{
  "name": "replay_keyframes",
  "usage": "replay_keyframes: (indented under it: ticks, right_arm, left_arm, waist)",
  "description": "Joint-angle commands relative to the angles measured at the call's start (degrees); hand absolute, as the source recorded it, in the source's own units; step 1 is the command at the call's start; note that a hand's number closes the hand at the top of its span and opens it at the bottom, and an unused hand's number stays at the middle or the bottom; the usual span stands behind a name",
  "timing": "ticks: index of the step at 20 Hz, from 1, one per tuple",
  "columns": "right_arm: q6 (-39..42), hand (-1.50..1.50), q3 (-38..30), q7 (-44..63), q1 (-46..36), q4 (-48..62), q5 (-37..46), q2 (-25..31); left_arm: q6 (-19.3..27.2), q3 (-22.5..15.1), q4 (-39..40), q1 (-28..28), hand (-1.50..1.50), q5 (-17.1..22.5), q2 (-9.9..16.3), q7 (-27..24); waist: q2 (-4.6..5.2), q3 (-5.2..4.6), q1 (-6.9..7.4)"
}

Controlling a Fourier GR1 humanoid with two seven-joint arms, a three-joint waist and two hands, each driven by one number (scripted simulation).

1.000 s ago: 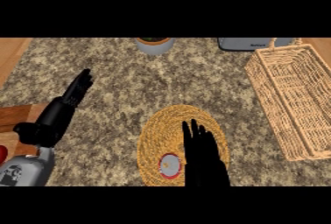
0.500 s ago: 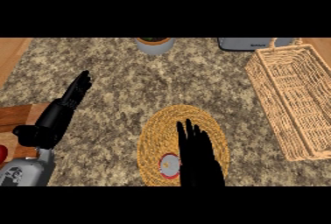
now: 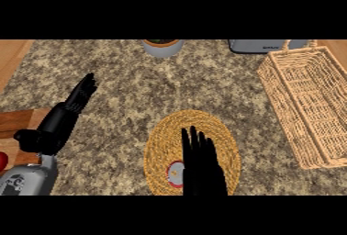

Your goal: Pick the can from the placemat and place it in the basket

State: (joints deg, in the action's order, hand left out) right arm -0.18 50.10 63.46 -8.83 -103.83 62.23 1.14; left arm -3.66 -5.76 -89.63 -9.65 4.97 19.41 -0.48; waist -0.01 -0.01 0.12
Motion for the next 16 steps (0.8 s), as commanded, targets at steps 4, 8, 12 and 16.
replay_keyframes:
  ticks: [4, 8, 12, 16]
  right_arm:
    - [-5.2, -1.50, 1.7, 7.9, -3.7, 8.3, -1.4, -1.1]
    - [-4.3, -1.50, 2.9, 10.3, -3.6, 6.6, -2.2, -1.1]
    - [-3.5, -1.50, 1.9, 10.9, -4.3, 8.9, -4.1, -1.1]
    - [-4.7, -1.50, -1.3, 3.9, 0.3, 11.4, -2.7, -1.1]
  left_arm:
    - [-2.1, 2.1, -1.7, 0.8, 0.00, 0.6, 0.2, 1.0]
    - [-0.7, 0.4, -2.7, 1.3, 0.00, -1.7, -2.3, 1.1]
    - [-0.6, 0.7, 1.1, -2.1, 0.00, -3.2, -2.9, 1.4]
    - [-1.6, 1.5, -2.0, 0.8, 0.00, -2.9, -2.7, 1.1]
  waist:
    - [0.03, 0.00, 0.38]
    - [-0.05, 0.00, 0.28]
    - [0.05, -0.01, 0.01]
    - [-0.03, 0.01, -0.12]
